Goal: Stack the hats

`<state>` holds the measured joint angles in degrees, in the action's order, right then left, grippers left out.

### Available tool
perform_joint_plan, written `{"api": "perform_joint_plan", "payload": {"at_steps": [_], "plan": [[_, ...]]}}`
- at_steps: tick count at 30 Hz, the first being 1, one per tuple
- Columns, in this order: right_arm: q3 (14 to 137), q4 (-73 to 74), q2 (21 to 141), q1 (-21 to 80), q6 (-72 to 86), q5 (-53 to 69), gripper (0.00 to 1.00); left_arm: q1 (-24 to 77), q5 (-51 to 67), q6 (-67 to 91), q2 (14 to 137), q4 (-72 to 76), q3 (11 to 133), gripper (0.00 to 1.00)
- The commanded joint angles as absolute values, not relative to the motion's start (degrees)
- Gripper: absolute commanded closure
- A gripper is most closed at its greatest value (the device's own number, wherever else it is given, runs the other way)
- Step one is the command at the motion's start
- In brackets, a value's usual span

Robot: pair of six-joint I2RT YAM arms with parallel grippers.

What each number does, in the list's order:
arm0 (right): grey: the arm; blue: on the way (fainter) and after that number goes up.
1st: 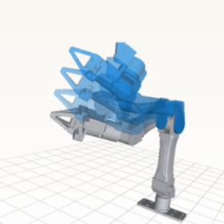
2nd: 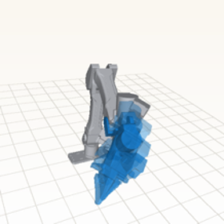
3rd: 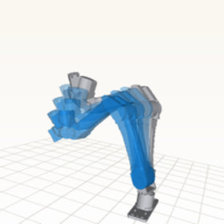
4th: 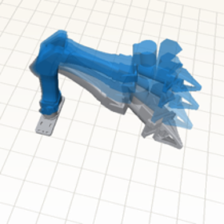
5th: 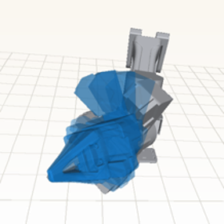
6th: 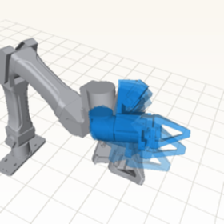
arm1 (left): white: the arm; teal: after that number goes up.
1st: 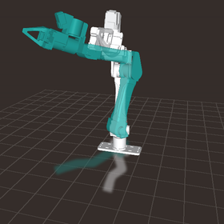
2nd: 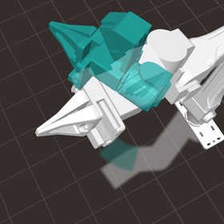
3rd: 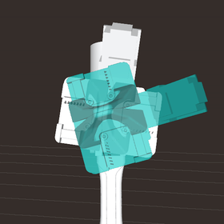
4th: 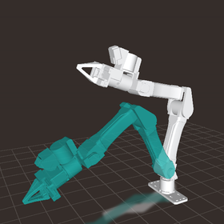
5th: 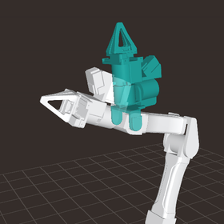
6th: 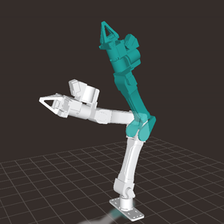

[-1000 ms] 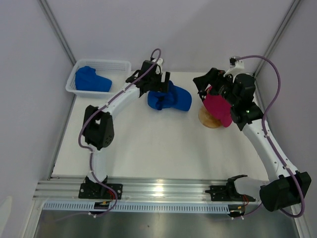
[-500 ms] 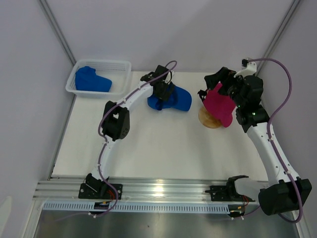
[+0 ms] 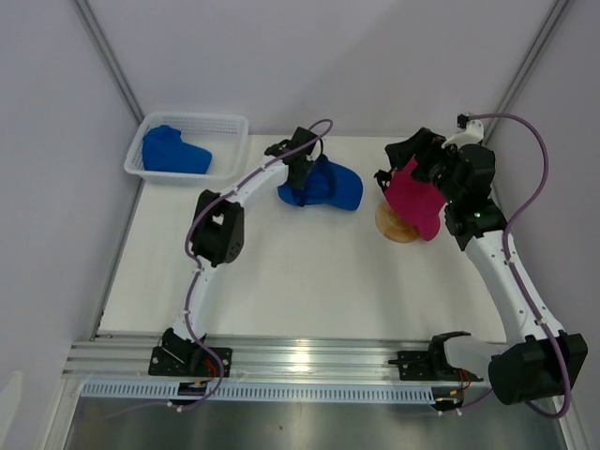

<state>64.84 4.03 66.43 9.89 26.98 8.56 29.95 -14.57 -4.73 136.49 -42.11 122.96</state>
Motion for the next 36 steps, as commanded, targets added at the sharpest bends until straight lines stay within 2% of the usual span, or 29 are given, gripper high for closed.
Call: {"api": "perform_joint_plan", "payload": {"at_steps": [1, 7, 13, 18, 21, 24, 25, 27, 31, 36], "plan": [[65.6, -1.9, 69.4, 11.3, 29.8, 11.3, 0.01, 28.2, -12.9, -1.2, 127.7, -35.9, 118.5, 0.99], [71.8, -3.5, 77.2, 17.1, 30.1, 11.1, 0.01, 25.6, -4.1, 0.4, 111.8, -24.5, 107.2, 0.99], [73.7, -11.5, 89.0, 17.8, 47.5, 11.6, 0.0, 25.5, 11.0, -11.5, 92.4, 0.9, 86.5, 0.99], [81.1, -18.0, 99.6, 16.4, 64.2, 22.9, 0.01, 25.6, 13.8, -17.8, 89.8, 7.5, 82.8, 0.99], [85.1, -24.2, 103.6, 17.0, 65.1, 29.3, 0.01, 25.7, 10.8, -16.5, 89.5, 8.2, 83.3, 0.99], [85.3, -27.3, 104.1, 17.2, 57.9, 37.3, 0.01, 25.8, 0.9, -10.6, 89.3, 6.3, 86.5, 0.99], [84.1, -28.7, 102.7, 17.5, 51.8, 38.3, 0.0, 25.8, -6.5, -4.8, 89.3, 4.2, 87.7, 0.99], [79.0, -29.9, 100.5, 17.8, 44.5, 39.5, 0.01, 25.7, -12.6, 0.4, 89.6, -3.0, 92.7, 0.99], [69.6, -27.2, 93.4, 19.2, 26.9, 35.3, 0.0, 25.7, -18.2, 13.7, 88.0, -9.4, 96.2, 0.99], [62.8, -22.2, 86.1, 25.1, 7.3, 26.6, 0.01, 25.8, -22.4, 20.8, 86.1, -14.1, 99.6, 0.99]]}}
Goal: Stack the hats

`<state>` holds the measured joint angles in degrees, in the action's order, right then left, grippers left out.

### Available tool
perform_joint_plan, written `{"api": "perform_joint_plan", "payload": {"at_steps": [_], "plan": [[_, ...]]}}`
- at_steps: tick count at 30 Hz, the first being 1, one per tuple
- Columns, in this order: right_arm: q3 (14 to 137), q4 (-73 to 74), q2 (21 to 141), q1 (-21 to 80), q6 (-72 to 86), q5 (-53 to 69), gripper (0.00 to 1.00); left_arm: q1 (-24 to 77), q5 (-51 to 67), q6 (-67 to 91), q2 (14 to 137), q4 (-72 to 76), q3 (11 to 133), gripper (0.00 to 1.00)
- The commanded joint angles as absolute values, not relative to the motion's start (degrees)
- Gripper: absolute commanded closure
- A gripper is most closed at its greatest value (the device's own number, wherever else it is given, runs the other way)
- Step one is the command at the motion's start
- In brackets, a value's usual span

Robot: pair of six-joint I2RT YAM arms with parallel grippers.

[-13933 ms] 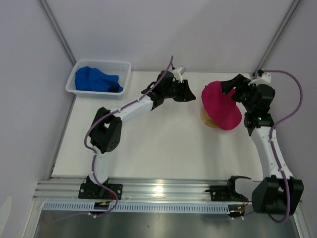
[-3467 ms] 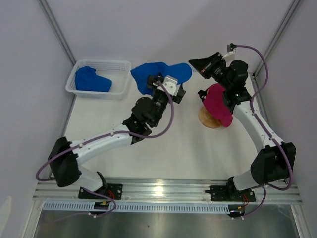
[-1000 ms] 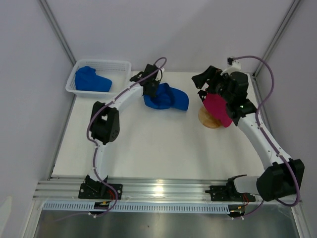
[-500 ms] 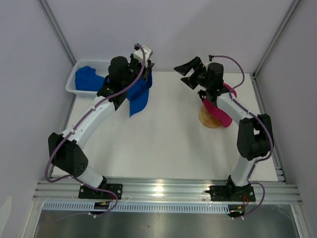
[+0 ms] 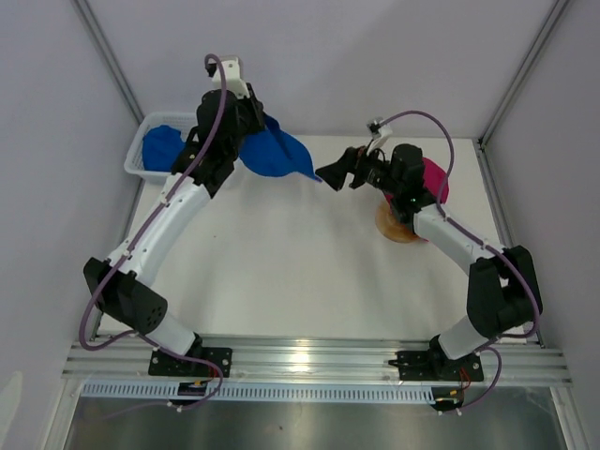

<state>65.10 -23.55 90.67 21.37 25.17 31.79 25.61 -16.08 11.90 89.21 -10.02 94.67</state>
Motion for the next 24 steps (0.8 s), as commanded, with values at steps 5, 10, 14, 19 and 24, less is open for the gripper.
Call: {"api": "perform_joint_plan", "payload": {"at_steps": [5, 10, 14, 19, 24], "plan": [[55.5, -27.7, 81.9, 34.4, -4.9, 14.6, 0.0, 25.8, -23.9, 27.6, 88.1, -24.9, 108.4, 0.99], [56.5, -30.0, 82.9, 43.1, -19.6, 1.9, 0.01, 25.8, -16.6, 31.5, 86.2, -28.9, 108.9, 0.99], [58.3, -30.9, 83.3, 44.5, -23.8, -1.6, 0.01, 25.8, -15.1, 31.4, 81.3, -27.0, 105.1, 0.99], [60.5, -29.5, 81.7, 44.9, -18.7, 7.4, 0.01, 25.8, -13.5, 35.2, 77.9, -26.7, 103.0, 0.99], [59.5, -29.0, 79.2, 48.4, -18.5, 7.9, 0.01, 25.8, -13.4, 35.7, 76.6, -26.8, 103.2, 0.99]]}}
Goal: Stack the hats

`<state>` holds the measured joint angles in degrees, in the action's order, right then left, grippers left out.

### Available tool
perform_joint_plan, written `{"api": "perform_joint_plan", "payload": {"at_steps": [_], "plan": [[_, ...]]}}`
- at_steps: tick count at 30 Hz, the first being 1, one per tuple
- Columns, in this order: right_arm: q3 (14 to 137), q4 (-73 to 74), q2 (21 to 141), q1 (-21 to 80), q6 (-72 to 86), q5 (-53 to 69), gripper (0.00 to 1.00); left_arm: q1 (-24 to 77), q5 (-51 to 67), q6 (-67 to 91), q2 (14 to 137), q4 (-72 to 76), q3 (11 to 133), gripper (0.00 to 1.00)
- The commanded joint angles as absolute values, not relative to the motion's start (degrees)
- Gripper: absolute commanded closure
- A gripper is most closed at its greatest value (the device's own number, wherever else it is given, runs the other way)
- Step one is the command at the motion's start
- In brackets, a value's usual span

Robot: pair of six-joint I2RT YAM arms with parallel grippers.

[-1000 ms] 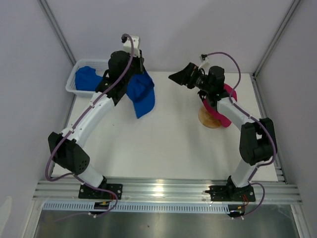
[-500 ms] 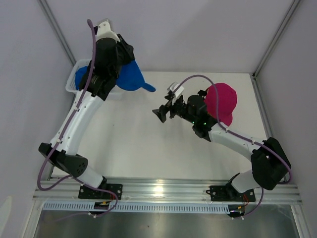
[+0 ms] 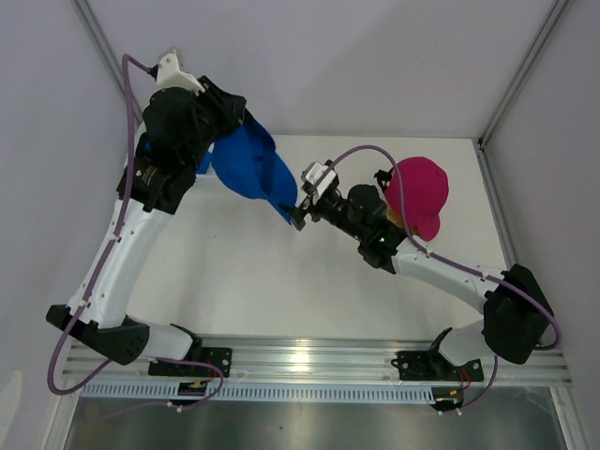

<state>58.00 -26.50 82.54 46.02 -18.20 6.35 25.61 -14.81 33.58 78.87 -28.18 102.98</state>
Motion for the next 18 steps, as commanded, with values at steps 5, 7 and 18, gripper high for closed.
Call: {"api": "perform_joint_plan", "payload": {"at_steps": [5, 7, 18], "plan": [[58.2, -28.8, 76.0, 49.5, -17.1, 5.7, 0.01, 25.8, -12.0, 35.9, 75.9, -26.3, 102.7, 0.99], [57.5, -28.9, 73.6, 49.5, -16.4, 3.5, 0.01, 25.8, -11.7, 36.0, 76.0, -26.2, 102.7, 0.99], [54.1, -29.6, 69.8, 52.3, -18.8, 4.2, 0.01, 25.8, -14.2, 43.1, 75.2, -25.8, 102.7, 0.99]]}}
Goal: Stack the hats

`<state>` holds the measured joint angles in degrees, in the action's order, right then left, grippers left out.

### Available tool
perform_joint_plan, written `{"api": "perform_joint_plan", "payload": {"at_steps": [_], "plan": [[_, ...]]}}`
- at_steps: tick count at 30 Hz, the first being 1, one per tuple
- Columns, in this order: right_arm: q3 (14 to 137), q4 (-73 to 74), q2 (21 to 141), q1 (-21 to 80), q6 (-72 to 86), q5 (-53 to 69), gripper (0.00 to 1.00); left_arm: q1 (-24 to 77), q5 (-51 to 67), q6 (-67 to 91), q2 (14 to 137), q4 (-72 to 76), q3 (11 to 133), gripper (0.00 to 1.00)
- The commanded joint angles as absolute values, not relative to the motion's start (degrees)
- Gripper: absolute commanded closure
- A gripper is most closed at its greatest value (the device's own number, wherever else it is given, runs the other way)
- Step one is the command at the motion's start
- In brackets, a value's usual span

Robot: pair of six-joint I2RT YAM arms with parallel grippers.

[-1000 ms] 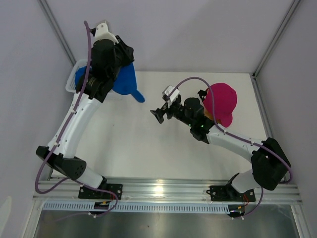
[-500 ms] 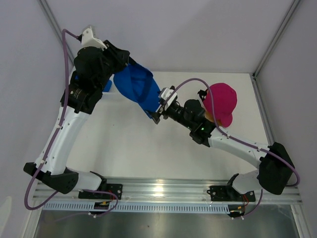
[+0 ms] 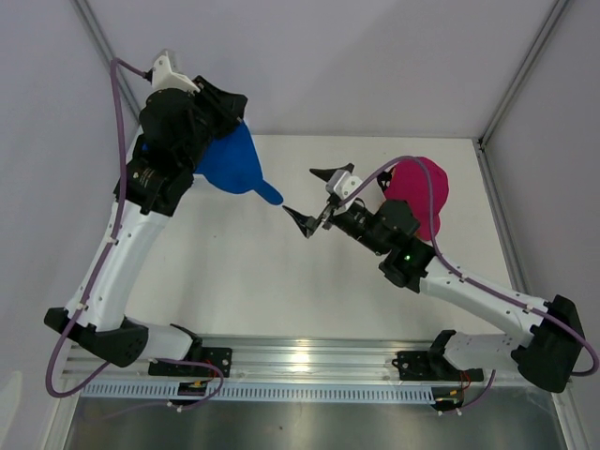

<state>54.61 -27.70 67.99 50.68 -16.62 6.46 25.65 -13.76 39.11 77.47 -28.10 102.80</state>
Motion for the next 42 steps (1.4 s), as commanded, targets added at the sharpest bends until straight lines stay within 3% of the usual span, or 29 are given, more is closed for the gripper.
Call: {"api": "perform_joint_plan", "payload": {"at_steps": [1, 14, 21, 26, 28, 32, 42], "plan": [[54.3, -29.5, 70.7, 52.9, -19.9, 3.2, 0.01, 25.8, -13.1, 43.4, 75.2, -25.9, 102.7, 0.99], [58.6, -32.7, 81.6, 53.1, -24.6, 2.9, 0.0, 25.8, -12.2, 53.0, 69.6, -22.5, 98.2, 0.99], [55.0, -44.3, 86.4, 53.1, -28.6, -6.0, 0.0, 25.8, -9.0, 57.9, 65.4, -18.7, 93.8, 0.99], [55.9, -43.8, 87.5, 53.2, -27.6, -1.0, 0.13, 25.8, -7.9, 60.7, 65.3, -20.5, 94.9, 0.99], [55.7, -44.4, 87.5, 53.2, -27.0, -0.7, 0.13, 25.7, -7.8, 61.5, 65.2, -20.3, 95.0, 0.99], [54.3, -46.4, 86.8, 53.2, -24.9, 1.4, 0.06, 25.7, -8.3, 63.1, 65.5, -19.4, 95.8, 0.99], [47.4, -57.2, 85.6, 53.3, -18.7, -2.0, 0.01, 25.5, -8.8, 67.5, 68.3, -20.3, 100.5, 0.99]]}}
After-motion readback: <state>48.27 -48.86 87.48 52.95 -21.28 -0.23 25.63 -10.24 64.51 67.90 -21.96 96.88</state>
